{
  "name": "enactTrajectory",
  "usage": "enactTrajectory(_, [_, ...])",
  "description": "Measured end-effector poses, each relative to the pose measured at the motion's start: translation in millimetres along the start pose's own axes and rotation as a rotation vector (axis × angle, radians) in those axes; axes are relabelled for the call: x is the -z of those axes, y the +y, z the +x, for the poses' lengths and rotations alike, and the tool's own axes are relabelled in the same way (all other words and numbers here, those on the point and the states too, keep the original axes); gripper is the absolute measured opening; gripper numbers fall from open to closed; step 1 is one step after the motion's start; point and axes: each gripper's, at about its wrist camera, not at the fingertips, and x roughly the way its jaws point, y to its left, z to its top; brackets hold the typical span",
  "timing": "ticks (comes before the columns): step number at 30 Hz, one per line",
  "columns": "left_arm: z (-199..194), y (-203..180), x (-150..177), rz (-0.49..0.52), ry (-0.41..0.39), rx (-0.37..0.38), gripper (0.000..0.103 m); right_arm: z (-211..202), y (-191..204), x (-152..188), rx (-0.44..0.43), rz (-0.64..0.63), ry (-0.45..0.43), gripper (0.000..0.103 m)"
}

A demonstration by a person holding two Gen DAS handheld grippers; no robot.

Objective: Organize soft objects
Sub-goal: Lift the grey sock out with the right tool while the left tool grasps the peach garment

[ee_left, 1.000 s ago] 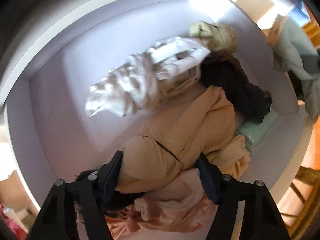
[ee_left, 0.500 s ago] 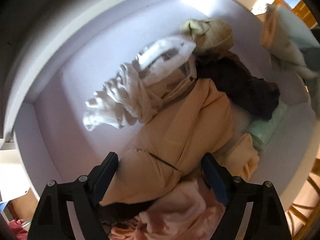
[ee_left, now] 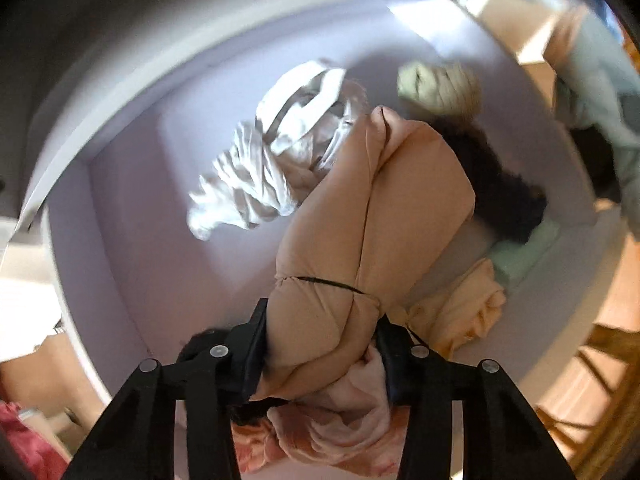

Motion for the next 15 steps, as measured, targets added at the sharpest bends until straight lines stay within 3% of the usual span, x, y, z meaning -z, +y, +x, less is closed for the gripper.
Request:
enactTrajectory(5, [-22, 14, 5, -0.006, -0.023, 0.013, 0.046, -24, -1, 2, -0.055, 0.037, -0.03, 0.034])
enactTrajectory(9, [-27, 22, 16, -0.078, -0.053, 0.05, 0.046, -41, -1, -1, -0.088, 0.062, -0.052, 0.034])
enactTrajectory(11, [-29, 38, 37, -0.118, -0.061, 0.07, 0.046, -53, 0, -6, -0.119, 0.083, -0.07, 0.034])
enactTrajectory(15, [-27, 46, 35, -0.189, -0.082, 0.11, 0.046, -83, 15, -26, -0.155, 0.085, -0.121, 0.034])
